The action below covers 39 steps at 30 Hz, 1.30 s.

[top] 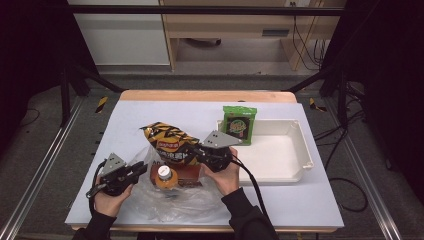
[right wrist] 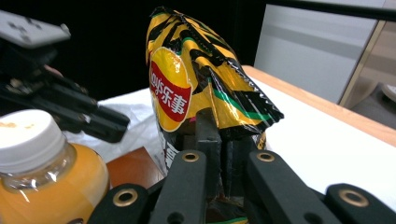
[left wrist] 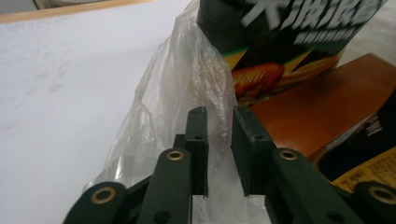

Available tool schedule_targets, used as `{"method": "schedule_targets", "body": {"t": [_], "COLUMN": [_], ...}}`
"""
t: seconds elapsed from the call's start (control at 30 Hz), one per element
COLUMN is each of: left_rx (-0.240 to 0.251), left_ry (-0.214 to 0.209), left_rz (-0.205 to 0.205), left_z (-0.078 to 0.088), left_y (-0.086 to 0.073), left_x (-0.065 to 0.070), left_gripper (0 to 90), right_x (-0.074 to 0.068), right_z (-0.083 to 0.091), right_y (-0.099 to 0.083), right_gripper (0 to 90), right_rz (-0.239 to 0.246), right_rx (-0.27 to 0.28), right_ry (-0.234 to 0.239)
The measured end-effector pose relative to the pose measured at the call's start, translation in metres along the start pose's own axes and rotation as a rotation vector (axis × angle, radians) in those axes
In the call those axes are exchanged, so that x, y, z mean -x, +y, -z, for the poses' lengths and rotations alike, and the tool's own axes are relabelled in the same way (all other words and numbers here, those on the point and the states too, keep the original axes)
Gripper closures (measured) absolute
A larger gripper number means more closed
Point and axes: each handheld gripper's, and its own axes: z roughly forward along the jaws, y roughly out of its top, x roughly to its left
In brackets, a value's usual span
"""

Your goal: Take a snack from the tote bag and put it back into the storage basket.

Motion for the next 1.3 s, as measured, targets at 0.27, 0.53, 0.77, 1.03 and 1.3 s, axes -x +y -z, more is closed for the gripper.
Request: {"method": "schedule_targets", "body": {"t": [0.27, 0.53, 0.77, 1.03, 1.3], "left_rx": [-0.021, -0.016, -0.019, -0.02, -0.012], "left_ry": [0.009, 0.008, 0.005, 0.005, 0.001], "left_rz": [0.0, -0.002, -0.001, -0.001, 0.003], "left_z": [-0.005, -0.005, -0.005, -0.006, -0.004], "left_y": [-0.003, -0.003, -0.004, -0.004, -0.004], "left_x": [-0.001, -0.001, -0.002, -0.002, -0.003], "left_gripper": [80.0, 80.0, 80.3, 80.3, 80.1], "right_x": [0.0, -0.004, -0.005, -0.007, -0.001], "right_z": [0.016, 0.028, 0.037, 0.046, 0.059], "right_y": [0.018, 0.038, 0.056, 0.074, 0.088], "right_gripper": [88.1, 88.2, 88.3, 88.2, 88.3], "right_rz": [-0.002, 0.023, 0.024, 0.031, 0.013], "right_rx": [0.072, 0.108, 0.149, 0.192, 0.23], "right_ry": [0.011, 0.007, 0.011, 0.01, -0.011]}}
